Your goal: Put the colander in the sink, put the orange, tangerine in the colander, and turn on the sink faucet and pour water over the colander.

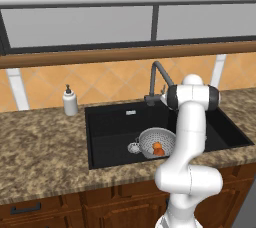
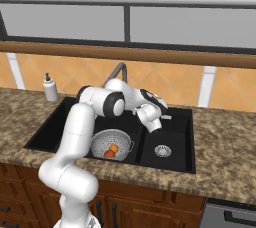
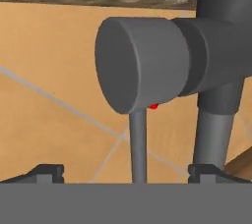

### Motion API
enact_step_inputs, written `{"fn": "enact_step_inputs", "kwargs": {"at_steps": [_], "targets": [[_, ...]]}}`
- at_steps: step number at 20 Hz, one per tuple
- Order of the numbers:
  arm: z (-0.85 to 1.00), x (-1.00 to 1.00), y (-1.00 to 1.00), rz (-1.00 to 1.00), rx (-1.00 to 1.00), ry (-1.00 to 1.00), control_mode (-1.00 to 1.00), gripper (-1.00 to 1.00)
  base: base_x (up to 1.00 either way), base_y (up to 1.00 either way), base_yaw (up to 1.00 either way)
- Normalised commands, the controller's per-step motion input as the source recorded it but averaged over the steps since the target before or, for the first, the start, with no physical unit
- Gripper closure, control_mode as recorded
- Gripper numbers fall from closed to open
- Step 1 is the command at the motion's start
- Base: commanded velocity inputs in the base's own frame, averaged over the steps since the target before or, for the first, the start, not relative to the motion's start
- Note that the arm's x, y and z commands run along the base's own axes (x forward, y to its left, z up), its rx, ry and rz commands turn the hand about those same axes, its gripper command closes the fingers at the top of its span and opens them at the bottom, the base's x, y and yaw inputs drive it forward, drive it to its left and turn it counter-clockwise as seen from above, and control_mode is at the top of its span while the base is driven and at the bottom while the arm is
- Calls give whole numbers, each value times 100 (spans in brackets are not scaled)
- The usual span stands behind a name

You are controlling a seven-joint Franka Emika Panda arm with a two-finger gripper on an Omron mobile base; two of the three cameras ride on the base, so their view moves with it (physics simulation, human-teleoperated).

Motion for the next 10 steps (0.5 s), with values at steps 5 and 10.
{"fn": "enact_step_inputs", "kwargs": {"at_steps": [5,10], "targets": [[0,42,3,0,0,0,-100,-100,0,0,0],[0,36,0,0,2,-1,-100,100,0,0,0]]}}
